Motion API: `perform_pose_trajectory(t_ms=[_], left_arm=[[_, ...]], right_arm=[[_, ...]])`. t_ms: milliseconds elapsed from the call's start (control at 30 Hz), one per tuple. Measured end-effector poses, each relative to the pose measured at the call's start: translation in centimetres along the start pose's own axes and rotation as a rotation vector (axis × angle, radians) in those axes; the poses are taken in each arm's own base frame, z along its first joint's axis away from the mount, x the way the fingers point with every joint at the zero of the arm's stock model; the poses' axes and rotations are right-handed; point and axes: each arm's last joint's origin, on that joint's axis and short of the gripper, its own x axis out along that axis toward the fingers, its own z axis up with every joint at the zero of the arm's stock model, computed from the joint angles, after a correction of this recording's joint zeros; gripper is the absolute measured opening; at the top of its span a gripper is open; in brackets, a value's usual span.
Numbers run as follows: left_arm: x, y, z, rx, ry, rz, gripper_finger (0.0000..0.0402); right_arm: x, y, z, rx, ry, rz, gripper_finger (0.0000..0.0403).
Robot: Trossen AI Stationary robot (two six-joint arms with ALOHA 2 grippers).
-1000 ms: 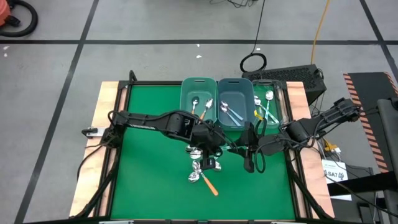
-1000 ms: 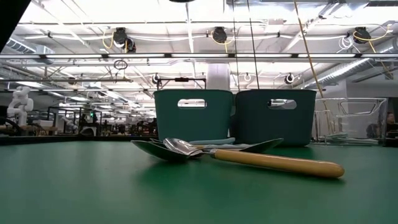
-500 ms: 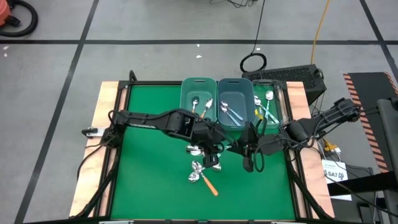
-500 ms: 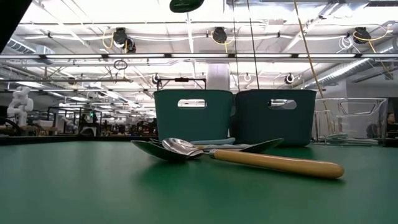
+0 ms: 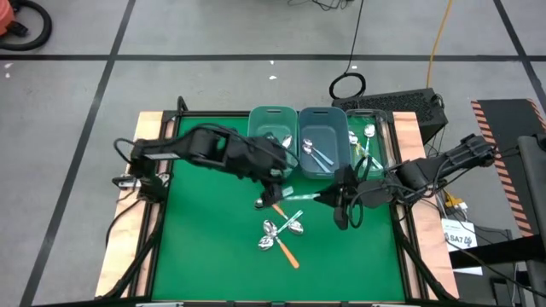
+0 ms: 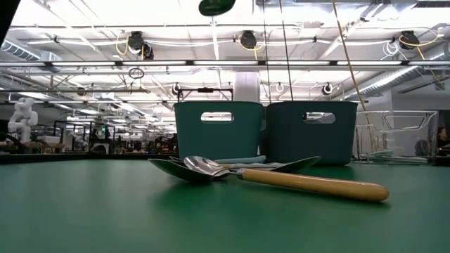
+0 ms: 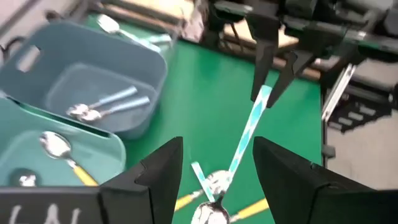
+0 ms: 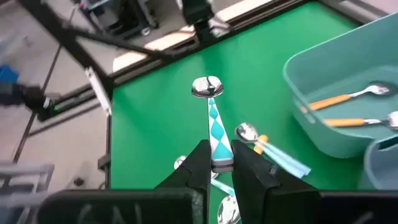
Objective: Sort silverware by color (type)
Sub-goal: Put the green spoon into the transparent bin
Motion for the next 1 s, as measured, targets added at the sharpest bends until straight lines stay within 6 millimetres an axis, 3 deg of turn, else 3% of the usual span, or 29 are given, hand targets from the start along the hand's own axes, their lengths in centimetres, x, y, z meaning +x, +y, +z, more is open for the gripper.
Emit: perform_pose_trajectory(t_ms=[267, 400, 1000], left_arm=[[-3.4, 2.7, 1.2, -0.024, -0.099, 0.041, 0.0202], [-4.4, 4.0, 1.7, -0.043, -0.136, 0.084, 0.0202], [-4.3, 10.4, 3.2, -0.099, -0.156, 0.236, 0.0202]], right_arm=[[-3.9, -0.5, 2.9, 0.038, -0.076, -0.207, 0.0036], [-5.4, -1.5, 3.3, 0.063, -0.118, -0.375, 0.0036], [-7.1, -8.7, 3.3, 0.193, 0.002, -0.908, 0.0036]])
